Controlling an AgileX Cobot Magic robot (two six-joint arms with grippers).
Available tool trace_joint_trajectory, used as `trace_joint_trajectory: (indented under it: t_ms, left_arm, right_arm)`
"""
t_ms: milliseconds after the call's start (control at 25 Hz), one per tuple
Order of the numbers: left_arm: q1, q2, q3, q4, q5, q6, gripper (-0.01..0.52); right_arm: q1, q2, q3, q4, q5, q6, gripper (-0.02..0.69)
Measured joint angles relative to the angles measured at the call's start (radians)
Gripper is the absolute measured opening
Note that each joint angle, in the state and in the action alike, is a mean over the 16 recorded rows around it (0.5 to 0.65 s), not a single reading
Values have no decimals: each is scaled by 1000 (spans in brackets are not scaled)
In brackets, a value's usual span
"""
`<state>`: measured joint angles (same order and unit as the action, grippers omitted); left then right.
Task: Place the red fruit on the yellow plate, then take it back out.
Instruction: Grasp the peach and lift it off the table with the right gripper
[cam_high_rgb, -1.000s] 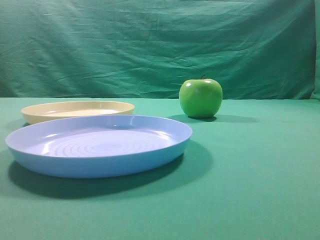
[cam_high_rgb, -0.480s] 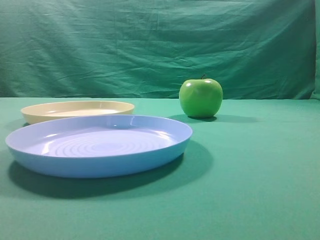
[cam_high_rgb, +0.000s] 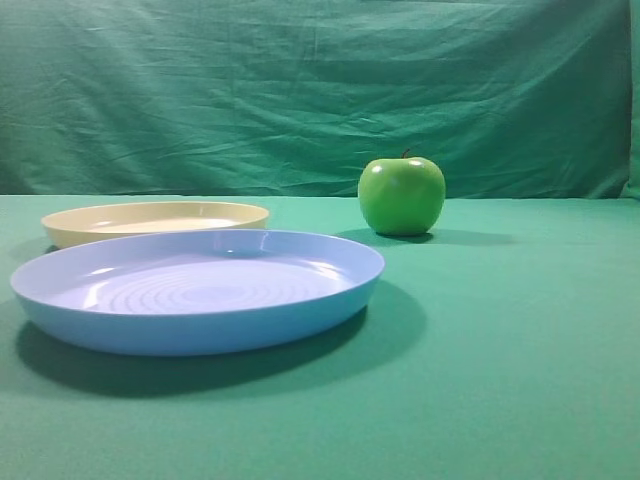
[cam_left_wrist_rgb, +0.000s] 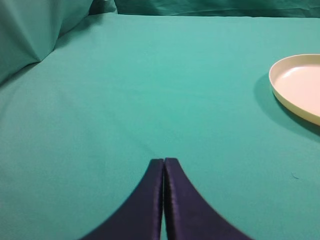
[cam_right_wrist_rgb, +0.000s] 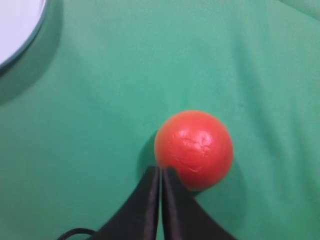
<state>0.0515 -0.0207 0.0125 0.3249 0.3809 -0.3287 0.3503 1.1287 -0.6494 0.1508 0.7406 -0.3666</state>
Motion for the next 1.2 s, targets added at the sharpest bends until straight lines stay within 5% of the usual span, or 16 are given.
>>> trace_joint_trajectory:
  t_ms: [400,600,1000,1200]
  left_arm:
    - [0,0,0,0,0,0,0]
    - [0,0,0,0,0,0,0]
    - [0,0,0,0,0,0,0]
    - [0,0,0,0,0,0,0]
  right_arm:
    - [12,171,-4,-70,-89,31,496]
    - [12,245,-7,-124,-114,86,626]
    - [12,360,-9,-201,-168,179,596]
    - [12,390,-9,-204,-183,184,522]
